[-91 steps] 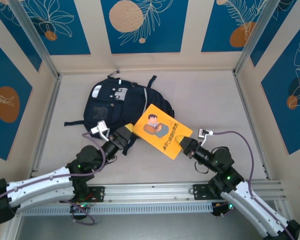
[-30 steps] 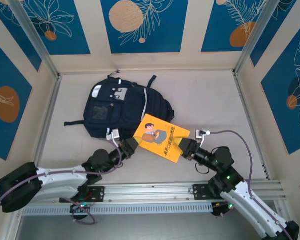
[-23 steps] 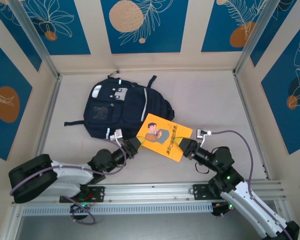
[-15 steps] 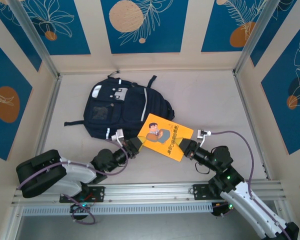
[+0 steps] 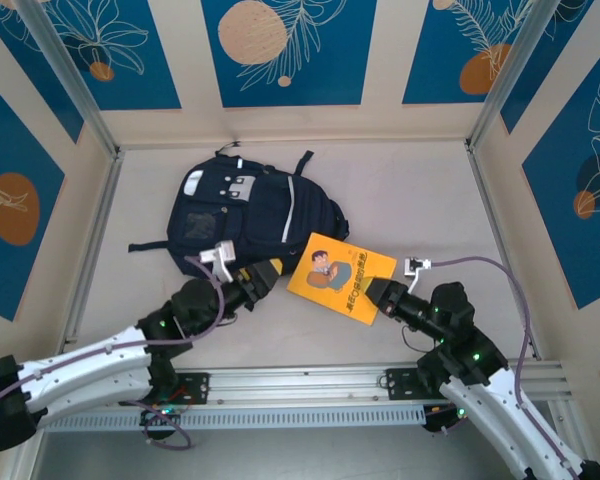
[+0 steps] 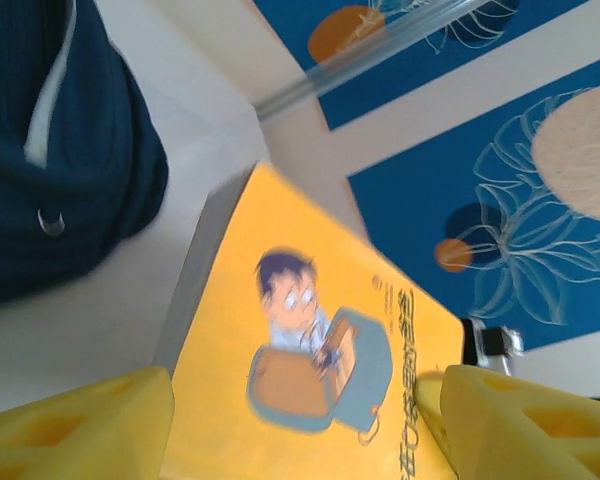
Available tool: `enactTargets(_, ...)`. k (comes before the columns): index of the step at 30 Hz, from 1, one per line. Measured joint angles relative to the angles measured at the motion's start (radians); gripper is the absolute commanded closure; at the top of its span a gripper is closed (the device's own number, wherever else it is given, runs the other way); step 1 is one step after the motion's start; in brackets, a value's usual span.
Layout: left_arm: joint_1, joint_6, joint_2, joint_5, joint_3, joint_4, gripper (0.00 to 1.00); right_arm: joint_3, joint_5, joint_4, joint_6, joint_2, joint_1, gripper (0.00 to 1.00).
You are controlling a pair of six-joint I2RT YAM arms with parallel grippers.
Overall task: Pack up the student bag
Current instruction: Pass the book, then open the student bag at the center of the table.
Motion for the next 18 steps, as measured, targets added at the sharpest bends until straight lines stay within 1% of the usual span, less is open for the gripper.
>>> enactTargets(2,0.026,0.095,0.072,-0.018,0.132,-0.167,0.27,0.01,0.027,-0.069,-0.032,0.0,-0.006,1.0)
enactTargets(3,0.036,0.13,0.113,-0.025,0.186,-0.22,0.27,0.012,0.038,-0.095,-0.044,0.0,-0.01,1.0)
enactTargets(6,0.069,0.243,0.309,-0.036,0.384,-0.382,0.25,0.012,0.06,-0.151,-0.069,0.0,-0.021,1.0)
enactTargets(10,0.119,0.378,0.596,-0.051,0.684,-0.591,0.22,0.003,0.062,-0.164,-0.084,0.0,-0.04,1.0)
enactTargets(11,0.142,0.407,0.659,-0.042,0.761,-0.634,0.21,0.0,0.062,-0.165,-0.087,0.0,-0.045,1.0)
enactTargets(15,0.233,0.499,0.822,-0.016,0.977,-0.733,0.2,-0.013,0.061,-0.171,-0.094,0.0,-0.056,1.0)
enactTargets(18,0.288,0.544,0.959,-0.021,1.159,-0.823,0.19,-0.03,0.058,-0.17,-0.097,0.0,-0.057,1.0)
